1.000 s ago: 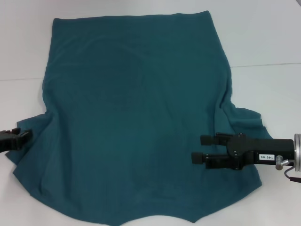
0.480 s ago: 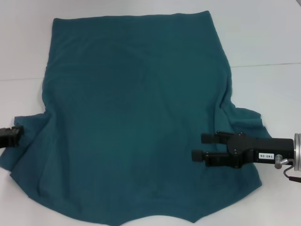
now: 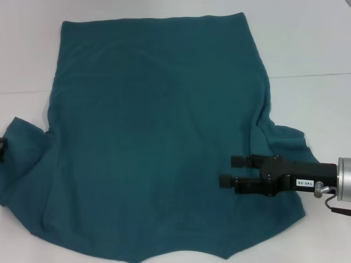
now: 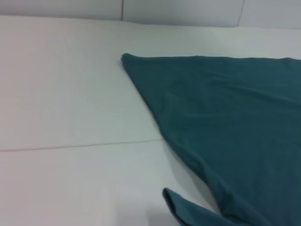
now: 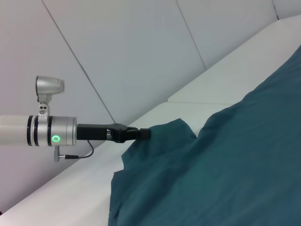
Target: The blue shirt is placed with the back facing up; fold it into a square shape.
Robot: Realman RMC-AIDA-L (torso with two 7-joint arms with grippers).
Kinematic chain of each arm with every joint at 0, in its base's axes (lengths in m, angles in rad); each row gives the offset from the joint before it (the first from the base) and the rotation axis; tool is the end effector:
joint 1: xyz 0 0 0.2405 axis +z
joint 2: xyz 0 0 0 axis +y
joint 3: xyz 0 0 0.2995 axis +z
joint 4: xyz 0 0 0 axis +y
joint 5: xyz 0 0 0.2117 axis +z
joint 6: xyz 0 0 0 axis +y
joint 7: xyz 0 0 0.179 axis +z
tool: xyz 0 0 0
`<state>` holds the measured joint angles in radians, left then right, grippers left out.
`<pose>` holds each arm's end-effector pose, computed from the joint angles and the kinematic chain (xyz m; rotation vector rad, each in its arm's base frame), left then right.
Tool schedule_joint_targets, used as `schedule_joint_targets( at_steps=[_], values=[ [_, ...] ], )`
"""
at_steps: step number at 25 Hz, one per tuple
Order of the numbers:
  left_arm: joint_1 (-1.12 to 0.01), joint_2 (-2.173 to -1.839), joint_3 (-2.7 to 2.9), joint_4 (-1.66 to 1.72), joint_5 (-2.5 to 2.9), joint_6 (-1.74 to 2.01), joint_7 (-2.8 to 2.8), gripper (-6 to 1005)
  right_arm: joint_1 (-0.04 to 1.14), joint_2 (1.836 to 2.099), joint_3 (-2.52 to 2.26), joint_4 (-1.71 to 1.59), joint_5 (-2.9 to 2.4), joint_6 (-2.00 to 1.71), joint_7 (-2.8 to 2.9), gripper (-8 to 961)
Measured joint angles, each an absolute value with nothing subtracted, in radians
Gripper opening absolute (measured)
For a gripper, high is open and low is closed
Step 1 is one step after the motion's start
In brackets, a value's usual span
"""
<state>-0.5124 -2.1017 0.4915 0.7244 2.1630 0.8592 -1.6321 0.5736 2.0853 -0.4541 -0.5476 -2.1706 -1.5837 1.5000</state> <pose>-0.4011 0.4266 0.0156 -1.9204 -1.0232 -0.2915 0.2924 0.3588 -0.0594 -2.6555 0.9632 0.7838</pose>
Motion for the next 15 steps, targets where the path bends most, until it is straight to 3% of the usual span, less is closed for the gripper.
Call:
schedule_joint_targets(
  at_steps=[15],
  values=[
    [-0.534,-2.102,0.524,0.748,2.176,0.759,-1.628,0,0.574,2.086,-0.456,-0.529,-2.157,-1.577,1.505,912]
  ],
)
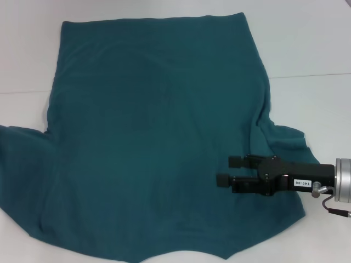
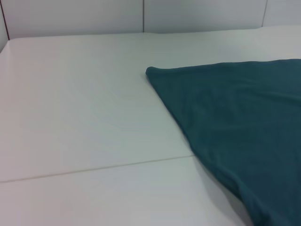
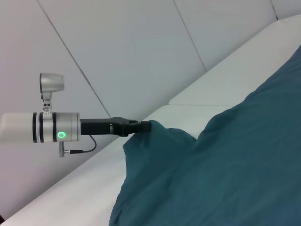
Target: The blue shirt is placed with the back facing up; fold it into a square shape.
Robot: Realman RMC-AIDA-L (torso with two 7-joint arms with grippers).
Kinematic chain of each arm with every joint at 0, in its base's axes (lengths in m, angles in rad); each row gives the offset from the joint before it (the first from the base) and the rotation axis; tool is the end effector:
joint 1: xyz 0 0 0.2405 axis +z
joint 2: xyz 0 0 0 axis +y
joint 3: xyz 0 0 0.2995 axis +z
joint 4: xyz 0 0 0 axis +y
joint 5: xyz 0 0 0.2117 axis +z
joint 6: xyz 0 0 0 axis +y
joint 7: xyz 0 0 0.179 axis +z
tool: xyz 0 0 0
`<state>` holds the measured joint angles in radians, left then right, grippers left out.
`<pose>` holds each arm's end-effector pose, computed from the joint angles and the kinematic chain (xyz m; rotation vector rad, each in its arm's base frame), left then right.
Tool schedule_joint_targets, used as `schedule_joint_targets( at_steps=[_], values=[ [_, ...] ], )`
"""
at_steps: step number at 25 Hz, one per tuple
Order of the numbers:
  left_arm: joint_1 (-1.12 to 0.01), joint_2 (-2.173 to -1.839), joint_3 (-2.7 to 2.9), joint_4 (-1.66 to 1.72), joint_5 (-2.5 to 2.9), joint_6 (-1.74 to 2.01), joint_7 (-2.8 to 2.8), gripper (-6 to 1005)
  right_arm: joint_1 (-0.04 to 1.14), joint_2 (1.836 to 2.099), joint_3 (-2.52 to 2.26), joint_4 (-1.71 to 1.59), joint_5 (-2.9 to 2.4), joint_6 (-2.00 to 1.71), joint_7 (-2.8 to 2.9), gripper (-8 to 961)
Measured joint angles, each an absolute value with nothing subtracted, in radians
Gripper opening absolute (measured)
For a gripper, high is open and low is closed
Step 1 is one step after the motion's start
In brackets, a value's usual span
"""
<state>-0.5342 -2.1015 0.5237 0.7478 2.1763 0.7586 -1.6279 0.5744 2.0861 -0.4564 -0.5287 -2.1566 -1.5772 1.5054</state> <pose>-0.3991 0.4431 0.0295 -1.8684 -0.9475 -0.2222 0.2909 0.3586 -0.0623 -2.6460 0.9875 0.8076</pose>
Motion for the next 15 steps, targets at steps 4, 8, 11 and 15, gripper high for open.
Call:
schedule_joint_targets(
  at_steps=[4,8,11,15],
  values=[
    [-0.532,-2.106,0.552,0.767,2.177,0.769,-1.651,0,0.574,2.086,-0.456,-0.522,-2.157,-1.578,1.506,912],
    [-0.516,-2.112,0.604,0.81,2.177,0.816,-1.731,0,0.572,2.086,-0.456,-0.518,-2.157,-1.577,1.504,912],
    [-0.505,-2.115,0.618,0.844,2.178,0.88,-1.803,1,0.569,2.086,-0.455,-0.517,-2.157,-1.577,1.501,912],
    [-0.493,-2.118,0.62,0.886,2.18,0.957,-1.89,1,0.566,2.086,-0.455,-0.515,-2.157,-1.577,1.499,912]
  ],
)
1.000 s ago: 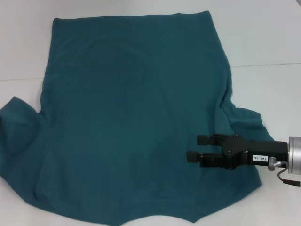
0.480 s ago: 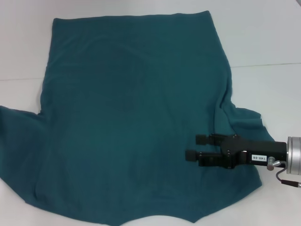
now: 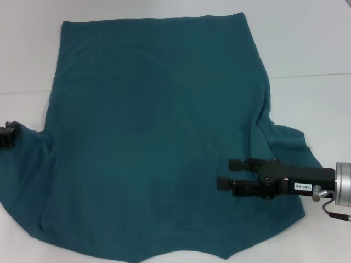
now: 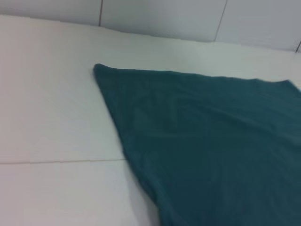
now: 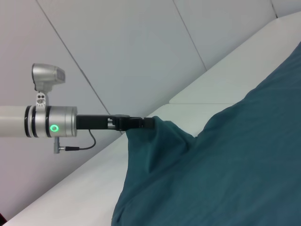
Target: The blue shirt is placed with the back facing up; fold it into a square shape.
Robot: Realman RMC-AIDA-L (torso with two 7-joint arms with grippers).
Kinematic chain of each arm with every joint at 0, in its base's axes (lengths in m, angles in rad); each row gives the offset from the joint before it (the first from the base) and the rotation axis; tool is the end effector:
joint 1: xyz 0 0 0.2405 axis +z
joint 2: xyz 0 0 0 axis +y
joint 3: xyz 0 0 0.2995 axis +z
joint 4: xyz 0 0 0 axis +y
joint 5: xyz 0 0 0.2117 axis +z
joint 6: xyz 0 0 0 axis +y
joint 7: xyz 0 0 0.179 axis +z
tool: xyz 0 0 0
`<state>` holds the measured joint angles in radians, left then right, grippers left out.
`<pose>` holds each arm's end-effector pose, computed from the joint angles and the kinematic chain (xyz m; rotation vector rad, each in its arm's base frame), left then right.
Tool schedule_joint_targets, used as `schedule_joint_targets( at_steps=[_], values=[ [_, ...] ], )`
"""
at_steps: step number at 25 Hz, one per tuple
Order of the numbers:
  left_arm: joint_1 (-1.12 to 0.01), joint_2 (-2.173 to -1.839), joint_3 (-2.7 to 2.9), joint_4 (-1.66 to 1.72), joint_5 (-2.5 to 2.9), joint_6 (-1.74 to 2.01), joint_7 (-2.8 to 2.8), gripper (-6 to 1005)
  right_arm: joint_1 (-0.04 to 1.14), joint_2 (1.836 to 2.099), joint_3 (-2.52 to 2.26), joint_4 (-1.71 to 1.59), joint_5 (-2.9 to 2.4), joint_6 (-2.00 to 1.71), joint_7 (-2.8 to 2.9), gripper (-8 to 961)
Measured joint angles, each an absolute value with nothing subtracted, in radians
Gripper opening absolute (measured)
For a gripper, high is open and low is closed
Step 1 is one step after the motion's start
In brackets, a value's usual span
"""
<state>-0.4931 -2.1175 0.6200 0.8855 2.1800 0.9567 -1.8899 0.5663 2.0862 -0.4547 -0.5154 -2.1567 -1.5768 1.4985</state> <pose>-0.3646 0.4326 0.0206 -1.9663 -1.0921 -0.3811 0.2936 0.3546 -0.0647 -2.6429 1.0027 0.8137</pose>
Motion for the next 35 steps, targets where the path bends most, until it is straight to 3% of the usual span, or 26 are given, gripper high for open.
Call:
schedule_joint_targets(
  at_steps=[11,35],
  values=[
    [-0.501,-2.11,0.616,0.926,2.176,1.053,-2.017,-1,0.563,2.086,-0.46,-0.515,-2.157,-1.577,1.496,912],
    [-0.549,-2.153,0.628,0.904,2.114,1.102,-2.031,0,0.559,2.086,-0.461,-0.506,-2.157,-1.567,1.491,911]
  ],
)
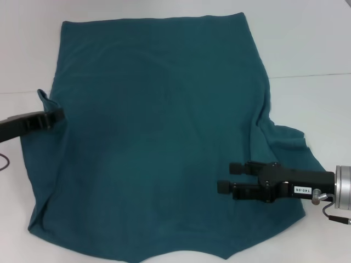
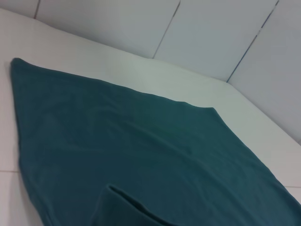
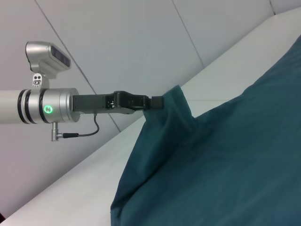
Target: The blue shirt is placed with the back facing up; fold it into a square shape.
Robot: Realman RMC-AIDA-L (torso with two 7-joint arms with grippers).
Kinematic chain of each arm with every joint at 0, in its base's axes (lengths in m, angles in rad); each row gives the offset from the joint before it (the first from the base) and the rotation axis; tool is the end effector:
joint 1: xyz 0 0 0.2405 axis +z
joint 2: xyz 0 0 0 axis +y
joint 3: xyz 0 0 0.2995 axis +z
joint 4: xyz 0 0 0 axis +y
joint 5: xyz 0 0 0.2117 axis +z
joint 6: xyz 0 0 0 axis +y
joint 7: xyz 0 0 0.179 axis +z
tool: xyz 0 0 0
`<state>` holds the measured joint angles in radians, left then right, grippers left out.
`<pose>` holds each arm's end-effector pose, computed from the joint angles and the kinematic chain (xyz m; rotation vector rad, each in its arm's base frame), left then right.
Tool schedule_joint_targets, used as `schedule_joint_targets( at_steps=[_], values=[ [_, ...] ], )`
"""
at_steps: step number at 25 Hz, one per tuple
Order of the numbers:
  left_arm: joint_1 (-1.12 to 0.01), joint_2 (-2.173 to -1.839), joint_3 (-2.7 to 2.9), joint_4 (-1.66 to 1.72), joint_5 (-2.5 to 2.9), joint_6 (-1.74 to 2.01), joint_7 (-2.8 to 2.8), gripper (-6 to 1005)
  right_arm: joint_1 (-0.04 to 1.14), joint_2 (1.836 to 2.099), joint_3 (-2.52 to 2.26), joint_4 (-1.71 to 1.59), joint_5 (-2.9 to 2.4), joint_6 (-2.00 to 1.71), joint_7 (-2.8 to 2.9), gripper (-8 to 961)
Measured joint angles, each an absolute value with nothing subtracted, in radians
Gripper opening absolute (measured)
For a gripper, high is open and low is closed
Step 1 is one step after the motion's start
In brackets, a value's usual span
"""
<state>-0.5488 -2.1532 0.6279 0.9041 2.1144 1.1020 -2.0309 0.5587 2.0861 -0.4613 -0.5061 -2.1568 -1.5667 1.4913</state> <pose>-0.3063 0.4401 -0.0056 -2.0712 -1.2239 -0.6177 0.2972 0.3519 -0.0673 -2.6403 1.0121 0.8029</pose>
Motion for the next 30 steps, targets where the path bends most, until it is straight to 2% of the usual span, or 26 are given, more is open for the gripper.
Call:
schedule_joint_targets(
  at_steps=[9,12,23,28,30],
  values=[
    [-0.556,-2.162,0.688,0.821,2.095,1.101,-2.01,3,0.554,2.086,-0.463,-0.503,-2.157,-1.566,1.491,911],
    [-0.56,-2.163,0.708,0.781,2.079,1.102,-1.979,150,0.552,2.086,-0.463,-0.503,-2.157,-1.567,1.491,911],
    [-0.502,-2.162,0.7,0.818,1.984,1.118,-1.891,377,0.554,2.086,-0.46,-0.503,-2.157,-1.567,1.494,911],
    [-0.471,-2.159,0.699,0.82,1.986,1.065,-1.866,616,0.554,2.085,-0.457,-0.504,-2.157,-1.568,1.499,911],
    [-0.462,-2.16,0.701,0.814,1.993,1.045,-1.861,683,0.555,2.085,-0.457,-0.505,-2.157,-1.568,1.499,911]
  ],
)
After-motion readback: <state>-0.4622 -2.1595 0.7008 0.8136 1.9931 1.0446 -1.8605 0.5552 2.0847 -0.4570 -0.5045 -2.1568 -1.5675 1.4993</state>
